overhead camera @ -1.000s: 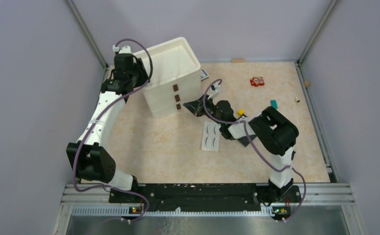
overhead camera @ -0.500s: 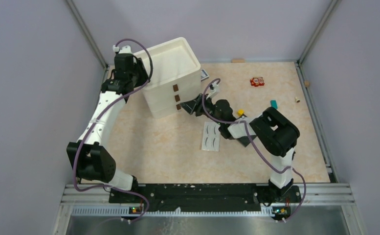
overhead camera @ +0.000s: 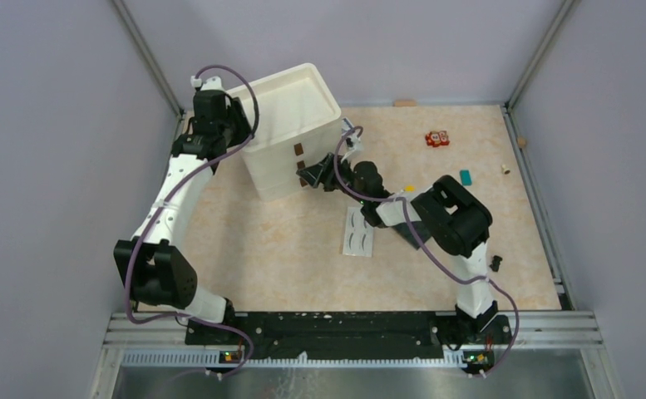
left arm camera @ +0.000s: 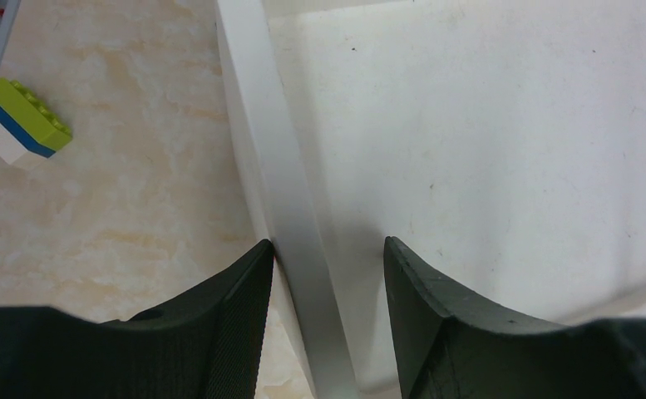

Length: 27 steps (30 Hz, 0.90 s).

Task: Organize the makeup
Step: Open the drawer in the storage box.

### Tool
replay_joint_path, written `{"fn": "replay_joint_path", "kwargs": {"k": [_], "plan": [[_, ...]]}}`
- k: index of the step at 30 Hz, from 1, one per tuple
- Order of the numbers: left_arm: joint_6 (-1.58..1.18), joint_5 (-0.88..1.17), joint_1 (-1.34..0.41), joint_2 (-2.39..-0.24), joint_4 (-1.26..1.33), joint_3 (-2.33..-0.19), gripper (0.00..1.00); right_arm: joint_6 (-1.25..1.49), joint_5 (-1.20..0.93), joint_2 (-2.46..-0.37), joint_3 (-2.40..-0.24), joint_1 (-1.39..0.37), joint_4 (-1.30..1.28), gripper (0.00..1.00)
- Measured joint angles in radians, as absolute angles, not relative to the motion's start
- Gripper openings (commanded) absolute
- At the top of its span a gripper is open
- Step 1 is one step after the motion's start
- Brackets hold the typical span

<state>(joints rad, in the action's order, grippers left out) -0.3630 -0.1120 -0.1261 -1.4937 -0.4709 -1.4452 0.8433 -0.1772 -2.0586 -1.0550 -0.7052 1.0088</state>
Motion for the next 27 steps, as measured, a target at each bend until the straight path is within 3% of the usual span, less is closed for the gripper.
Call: {"fn": "replay_joint_path", "kwargs": {"k": [13,23,27], "plan": [[-0.364,-0.071,-0.104,-1.497,-0.447,-1.436,0.56,0.884,-0.193,-2.178,-1.134,-0.704,1.008,0.57],[-0.364,-0.058,-0.096,-1.497,-0.434,-1.43,0.55,0.896,-0.215,-2.184,-1.134,-0.702,1.052,0.62],[-0.364,-0.052,-0.093,-1.497,-0.432,-1.428,0.55,0.9,-0.217,-2.184,-1.133,-0.702,1.057,0.54]]}}
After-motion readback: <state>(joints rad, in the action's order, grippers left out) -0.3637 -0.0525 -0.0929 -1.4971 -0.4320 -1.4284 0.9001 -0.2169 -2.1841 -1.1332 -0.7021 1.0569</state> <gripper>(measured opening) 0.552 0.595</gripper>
